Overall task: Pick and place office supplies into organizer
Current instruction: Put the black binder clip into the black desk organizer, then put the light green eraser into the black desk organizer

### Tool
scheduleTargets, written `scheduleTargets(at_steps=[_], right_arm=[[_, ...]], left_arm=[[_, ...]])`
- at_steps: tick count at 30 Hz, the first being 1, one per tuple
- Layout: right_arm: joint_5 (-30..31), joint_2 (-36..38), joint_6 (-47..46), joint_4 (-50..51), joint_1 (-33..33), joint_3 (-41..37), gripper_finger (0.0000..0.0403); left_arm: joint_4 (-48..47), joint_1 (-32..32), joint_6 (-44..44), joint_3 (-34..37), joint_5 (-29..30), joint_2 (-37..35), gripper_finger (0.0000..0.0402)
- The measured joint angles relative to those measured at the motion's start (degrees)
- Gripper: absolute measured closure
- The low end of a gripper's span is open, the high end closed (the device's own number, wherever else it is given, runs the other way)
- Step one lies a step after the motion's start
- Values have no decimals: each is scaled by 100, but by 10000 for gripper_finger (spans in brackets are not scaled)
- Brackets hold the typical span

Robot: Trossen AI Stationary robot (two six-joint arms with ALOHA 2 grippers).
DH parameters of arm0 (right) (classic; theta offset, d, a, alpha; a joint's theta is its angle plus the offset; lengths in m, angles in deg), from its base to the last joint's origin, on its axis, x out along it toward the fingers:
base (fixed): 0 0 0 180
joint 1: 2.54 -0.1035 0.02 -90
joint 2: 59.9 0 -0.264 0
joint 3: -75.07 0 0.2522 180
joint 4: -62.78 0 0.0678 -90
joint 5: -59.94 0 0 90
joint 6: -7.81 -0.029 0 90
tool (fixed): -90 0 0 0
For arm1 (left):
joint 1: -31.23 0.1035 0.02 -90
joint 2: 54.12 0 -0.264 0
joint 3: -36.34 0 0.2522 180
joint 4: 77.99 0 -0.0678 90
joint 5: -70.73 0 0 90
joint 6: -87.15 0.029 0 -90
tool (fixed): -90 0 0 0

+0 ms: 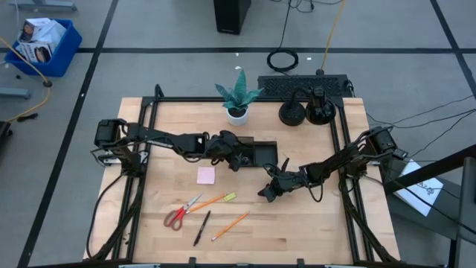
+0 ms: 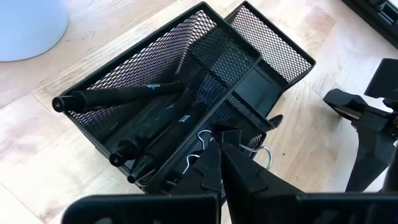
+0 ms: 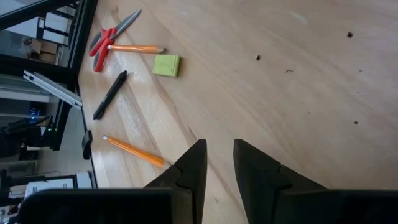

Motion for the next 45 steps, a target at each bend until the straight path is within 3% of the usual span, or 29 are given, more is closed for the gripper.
scheduleTargets(at_steps=[12, 23, 29, 39, 45], right_arm=[[45, 0, 2, 0, 1, 0, 328], [57, 0, 12, 0, 1, 0, 328], [-93, -4, 51, -158, 11, 0, 328], [-1022, -4, 510, -1993, 25, -2, 328], [-1247, 83, 1306, -2839, 95, 74, 328]], left_arm=[[-5, 37, -121, 0, 31, 0, 391], [-7, 81, -295, 0, 10, -2, 273], [1, 92, -575, 0, -220, -84, 242], [-9, -245, -870, 0, -395, -856, 240], [-603, -529, -866, -3, -322, -1586, 240]])
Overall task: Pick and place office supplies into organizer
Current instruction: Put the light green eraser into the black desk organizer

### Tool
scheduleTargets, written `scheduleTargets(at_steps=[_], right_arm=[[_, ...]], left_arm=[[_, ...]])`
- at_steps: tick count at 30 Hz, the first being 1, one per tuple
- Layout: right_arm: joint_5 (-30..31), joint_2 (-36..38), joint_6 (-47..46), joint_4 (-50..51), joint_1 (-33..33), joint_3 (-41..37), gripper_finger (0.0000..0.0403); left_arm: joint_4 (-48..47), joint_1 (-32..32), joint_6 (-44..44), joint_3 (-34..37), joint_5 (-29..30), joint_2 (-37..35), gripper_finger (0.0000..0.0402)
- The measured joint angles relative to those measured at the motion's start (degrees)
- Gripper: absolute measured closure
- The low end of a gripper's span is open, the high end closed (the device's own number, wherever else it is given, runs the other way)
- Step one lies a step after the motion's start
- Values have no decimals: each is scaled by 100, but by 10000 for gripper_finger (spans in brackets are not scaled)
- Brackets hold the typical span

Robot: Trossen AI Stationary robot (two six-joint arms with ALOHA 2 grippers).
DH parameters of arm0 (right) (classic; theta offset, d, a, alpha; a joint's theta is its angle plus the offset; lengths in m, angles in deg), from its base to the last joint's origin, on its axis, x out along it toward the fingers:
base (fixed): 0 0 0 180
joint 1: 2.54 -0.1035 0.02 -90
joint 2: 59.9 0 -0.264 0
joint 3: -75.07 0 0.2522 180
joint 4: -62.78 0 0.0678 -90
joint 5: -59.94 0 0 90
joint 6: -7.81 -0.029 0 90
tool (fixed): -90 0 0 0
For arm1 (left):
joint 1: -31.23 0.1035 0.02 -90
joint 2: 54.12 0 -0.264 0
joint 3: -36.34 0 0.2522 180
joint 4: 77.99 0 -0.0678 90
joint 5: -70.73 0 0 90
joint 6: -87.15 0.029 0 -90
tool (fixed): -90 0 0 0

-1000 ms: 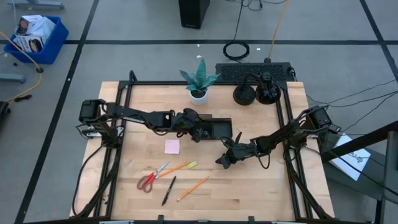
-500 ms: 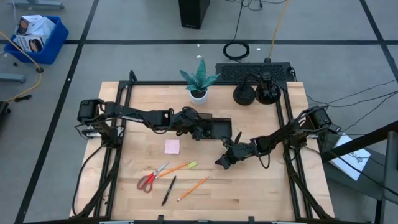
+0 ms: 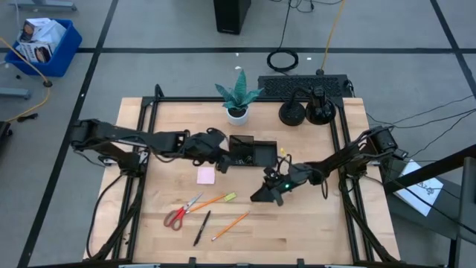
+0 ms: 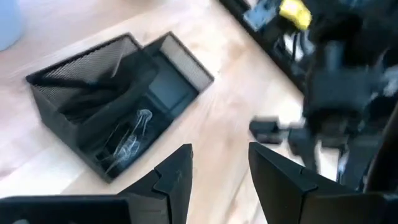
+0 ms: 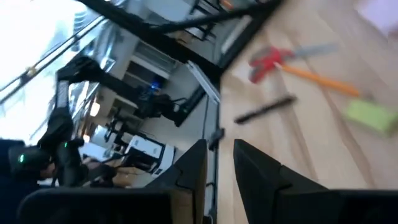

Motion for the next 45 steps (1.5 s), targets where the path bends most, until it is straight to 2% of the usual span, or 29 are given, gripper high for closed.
scheduleTargets(at_steps=[3, 7, 10, 12, 17, 21, 23, 26, 30, 32, 34, 38, 45], right_arm=[[-13, 150, 818, 190, 32, 282, 328], [-90, 254, 2737, 1014, 30, 810, 328], [-36, 253, 3901, 1830, 109, 1042, 324], [124, 223, 4170, 2332, 244, 1056, 316], [-95, 58, 4992, 2620, 539, 961, 264], [-34, -157, 6411, 2226, 544, 972, 202], [277, -252, 6959, 2150, 542, 967, 176], [703, -343, 6826, 1844, 523, 968, 157], [1136, -446, 7249, 1855, 500, 951, 157], [1088, -470, 6437, 1751, 509, 916, 163], [978, -573, 5902, 1232, 511, 954, 170], [639, -968, 5996, 718, 490, 940, 186], [637, -1703, 6042, 215, 476, 936, 197]], left_arm=[[-370, -205, -57, -3, -20, -247, 240], [-707, -660, -241, -1, 11, -537, 240], [-850, -1051, -501, 4, 328, -742, 240], [-1026, -1294, -752, -5, 644, -854, 240], [-1338, -1803, -1415, 1, 1351, -1043, 240], [-1432, -2057, -1686, 3, 1436, -1031, 240], [-1464, -2167, -1778, 5, 1470, -1026, 240], [-1646, -2289, -1899, 5, 1598, -1018, 240], [-1755, -2397, -1981, 5, 1738, -1017, 240], [-1794, -2432, -1978, 5, 1781, -1015, 240], [-1827, -2448, -1970, 5, 1788, -1017, 240], [-1921, -2449, -1957, 5, 1838, -1018, 240], [-1962, -2450, -1985, 5, 1831, -1015, 240]])
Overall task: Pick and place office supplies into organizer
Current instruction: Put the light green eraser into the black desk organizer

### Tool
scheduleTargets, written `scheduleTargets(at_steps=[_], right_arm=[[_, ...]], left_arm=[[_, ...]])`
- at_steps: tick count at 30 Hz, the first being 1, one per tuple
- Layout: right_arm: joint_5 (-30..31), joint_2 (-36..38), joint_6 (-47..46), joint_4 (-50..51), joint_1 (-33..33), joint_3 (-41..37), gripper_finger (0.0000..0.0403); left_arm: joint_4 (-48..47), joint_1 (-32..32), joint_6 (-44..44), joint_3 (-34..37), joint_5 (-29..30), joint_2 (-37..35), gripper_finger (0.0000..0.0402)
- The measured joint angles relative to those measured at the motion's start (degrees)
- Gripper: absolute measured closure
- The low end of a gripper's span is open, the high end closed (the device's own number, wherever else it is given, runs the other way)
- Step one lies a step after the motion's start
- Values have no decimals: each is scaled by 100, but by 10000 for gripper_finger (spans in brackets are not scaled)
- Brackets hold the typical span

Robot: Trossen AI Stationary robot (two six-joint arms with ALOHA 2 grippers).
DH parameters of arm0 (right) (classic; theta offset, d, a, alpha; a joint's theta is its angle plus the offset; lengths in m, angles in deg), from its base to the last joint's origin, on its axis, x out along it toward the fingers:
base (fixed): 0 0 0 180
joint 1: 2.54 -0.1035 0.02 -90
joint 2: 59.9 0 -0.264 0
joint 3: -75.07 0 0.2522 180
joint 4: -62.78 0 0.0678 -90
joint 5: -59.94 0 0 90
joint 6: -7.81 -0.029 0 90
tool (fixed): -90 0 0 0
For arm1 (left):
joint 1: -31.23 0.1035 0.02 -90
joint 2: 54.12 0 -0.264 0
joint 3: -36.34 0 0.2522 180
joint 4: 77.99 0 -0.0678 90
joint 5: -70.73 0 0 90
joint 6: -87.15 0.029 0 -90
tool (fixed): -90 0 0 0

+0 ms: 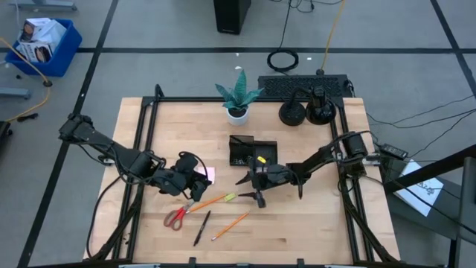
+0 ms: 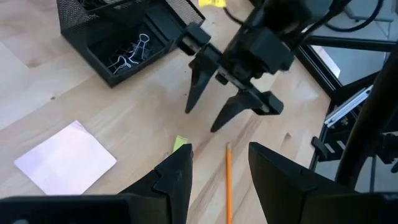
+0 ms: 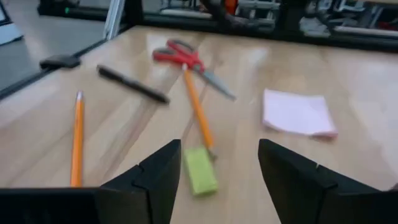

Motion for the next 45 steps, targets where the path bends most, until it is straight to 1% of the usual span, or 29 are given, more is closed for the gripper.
scheduleTargets(at_steps=[3, 5, 8, 11, 13, 18, 21, 24, 28, 31, 40, 45], right_arm=[[-6, -109, 5, -426, -11, 30, 196], [-32, -201, 1, -427, -9, 111, 196], [-473, -394, 257, -210, -4, 307, 196], [-888, -520, 610, 318, -11, 596, 197], [-1034, -631, 859, 624, -2, 754, 197], [-1048, -657, 959, 563, 110, 898, 199], [-1057, -673, 935, 711, 234, 886, 201], [-1279, -668, 955, 844, 335, 886, 202], [-1393, -670, 1249, 1224, 349, 889, 202], [-1627, -670, 1373, 1580, 327, 1030, 202], [-1633, -670, 1350, 1651, 439, 1228, 202], [-1633, -670, 1439, 1986, 454, 1228, 202]], left_arm=[[1, -17, -17, 0, -6, 0, 240], [4, -40, -15, 0, -11, 0, 240], [3, -79, -14, 0, -20, 0, 240], [4, -76, -45, 0, -26, 0, 240], [1, -76, -106, 0, -26, 2, 240], [9, -93, -170, 0, -102, 2, 240], [10, -92, -166, 0, -100, 2, 240], [8, -87, -163, 0, -96, 2, 240], [6, -87, -148, 0, -61, 2, 240], [6, -87, -146, 0, -34, 2, 240], [9, -87, -145, 0, 7, 2, 240], [10, -87, -98, 0, 40, 2, 240]])
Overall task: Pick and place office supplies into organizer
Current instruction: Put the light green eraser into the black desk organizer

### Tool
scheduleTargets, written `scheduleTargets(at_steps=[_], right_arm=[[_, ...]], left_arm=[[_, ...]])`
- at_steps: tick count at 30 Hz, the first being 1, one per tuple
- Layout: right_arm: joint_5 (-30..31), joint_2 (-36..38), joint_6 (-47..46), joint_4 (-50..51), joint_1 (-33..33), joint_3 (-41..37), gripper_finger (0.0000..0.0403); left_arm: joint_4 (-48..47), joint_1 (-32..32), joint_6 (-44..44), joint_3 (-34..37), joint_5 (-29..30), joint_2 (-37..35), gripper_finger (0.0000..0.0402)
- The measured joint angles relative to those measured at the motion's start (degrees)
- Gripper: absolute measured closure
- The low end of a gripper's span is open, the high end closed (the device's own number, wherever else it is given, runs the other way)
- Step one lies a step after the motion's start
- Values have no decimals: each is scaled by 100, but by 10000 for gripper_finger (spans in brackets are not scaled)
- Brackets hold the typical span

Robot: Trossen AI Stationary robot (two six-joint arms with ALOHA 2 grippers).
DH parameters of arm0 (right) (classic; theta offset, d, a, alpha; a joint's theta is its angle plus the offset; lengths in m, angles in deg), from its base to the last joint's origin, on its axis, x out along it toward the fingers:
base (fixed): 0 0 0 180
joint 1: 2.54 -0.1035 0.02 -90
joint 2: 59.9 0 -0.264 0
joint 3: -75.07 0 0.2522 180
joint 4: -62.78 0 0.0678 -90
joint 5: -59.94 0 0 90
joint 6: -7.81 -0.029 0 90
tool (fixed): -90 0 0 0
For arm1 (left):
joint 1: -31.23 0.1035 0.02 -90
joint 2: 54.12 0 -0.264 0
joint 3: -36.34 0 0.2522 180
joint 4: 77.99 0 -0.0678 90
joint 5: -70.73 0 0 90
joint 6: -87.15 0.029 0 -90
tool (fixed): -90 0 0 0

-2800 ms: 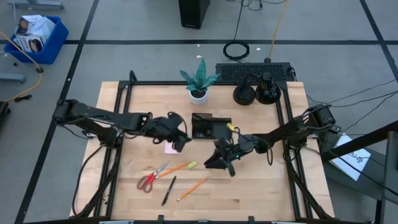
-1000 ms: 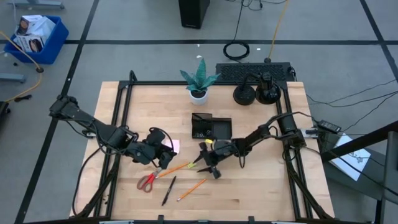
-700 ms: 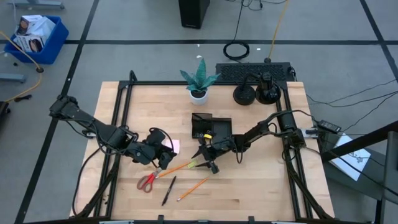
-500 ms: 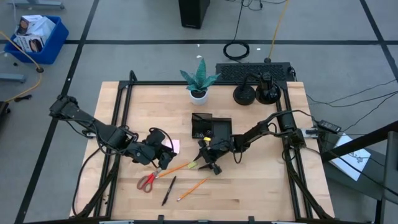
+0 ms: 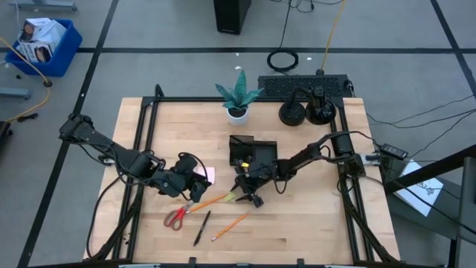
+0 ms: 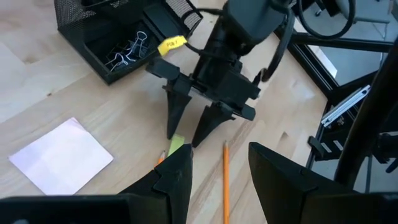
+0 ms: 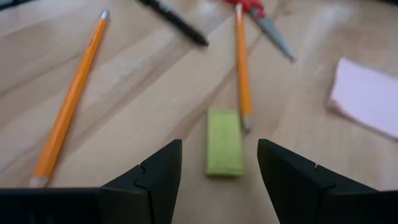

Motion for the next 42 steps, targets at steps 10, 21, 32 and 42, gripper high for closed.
scheduleTargets(at_steps=[10, 21, 32, 42], right_arm=[[330, 0, -566, 111, -77, -2, 202], [437, -87, -530, 81, -77, 66, 204], [436, -345, -697, 403, -116, 476, 236], [468, -352, -697, 521, -120, 472, 300]], left_arm=[[-2, 0, 79, 0, 59, 0, 240], [-6, 0, 141, 0, 61, 0, 240], [-53, -61, 40, 0, -46, 0, 240], [-98, -55, 125, 0, -3, 0, 240]])
